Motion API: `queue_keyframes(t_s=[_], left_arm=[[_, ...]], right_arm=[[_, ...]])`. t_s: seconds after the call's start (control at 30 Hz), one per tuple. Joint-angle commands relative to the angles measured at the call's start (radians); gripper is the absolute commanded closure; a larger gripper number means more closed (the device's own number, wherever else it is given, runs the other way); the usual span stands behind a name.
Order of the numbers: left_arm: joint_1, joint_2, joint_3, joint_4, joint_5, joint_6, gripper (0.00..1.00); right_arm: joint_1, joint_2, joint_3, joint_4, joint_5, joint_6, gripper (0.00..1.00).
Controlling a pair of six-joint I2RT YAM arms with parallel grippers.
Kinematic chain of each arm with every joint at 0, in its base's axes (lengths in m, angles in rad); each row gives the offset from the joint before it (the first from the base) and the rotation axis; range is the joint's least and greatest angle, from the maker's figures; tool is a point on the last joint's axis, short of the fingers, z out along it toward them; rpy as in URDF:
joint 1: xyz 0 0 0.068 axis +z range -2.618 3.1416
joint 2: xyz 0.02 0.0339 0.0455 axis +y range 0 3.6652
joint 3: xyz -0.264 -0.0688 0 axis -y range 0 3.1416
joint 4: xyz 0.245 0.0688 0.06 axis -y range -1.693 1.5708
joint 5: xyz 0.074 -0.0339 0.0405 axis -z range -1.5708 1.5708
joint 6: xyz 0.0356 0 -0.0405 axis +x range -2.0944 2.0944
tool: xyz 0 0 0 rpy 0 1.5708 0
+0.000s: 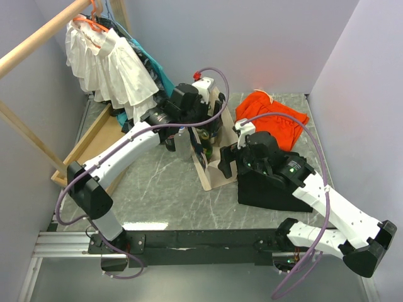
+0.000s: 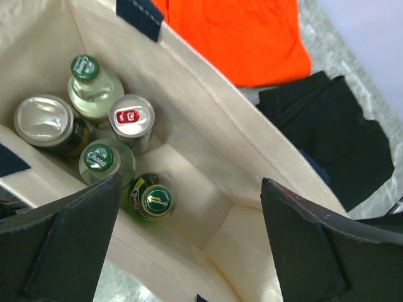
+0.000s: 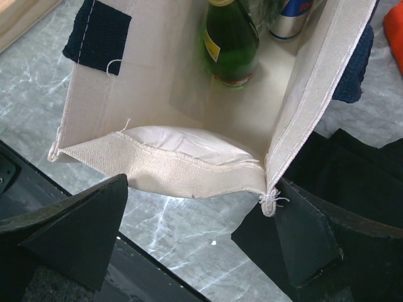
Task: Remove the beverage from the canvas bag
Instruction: Take out the drink from the canvas bag.
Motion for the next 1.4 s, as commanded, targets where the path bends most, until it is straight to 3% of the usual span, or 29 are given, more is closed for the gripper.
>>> queue_keyframes(t_s=[0.0, 0.63, 0.87, 1.13, 1.37], left_arm=[[-0.006, 0.052, 0.058, -0.023, -0.023, 0.017, 0.04], [-0.006, 0.137, 0.104, -0.146, -0.15, 0.014, 0.04], [-0.006, 0.147, 0.098, -0.151, -0.09, 0.012, 0.04], [-0.006, 0.098, 0.084, -0.033, 0.034, 0.035, 0.04], [-0.006, 0.19, 0.193, -0.152, 0.062, 0.036, 0.04]], right_arm=[[0.018, -0.015, -0.015, -0.03, -0.001, 0.038, 0.0], [0.044, 0.011, -0.01, -0.03, 0.011, 0.063, 0.0], [0.046, 0.014, -0.007, -0.028, 0.011, 0.06, 0.0], [0.047, 0.013, -0.017, -0.025, 0.016, 0.065, 0.0], [0.047, 0.007, -0.018, -0.028, 0.025, 0.057, 0.0]])
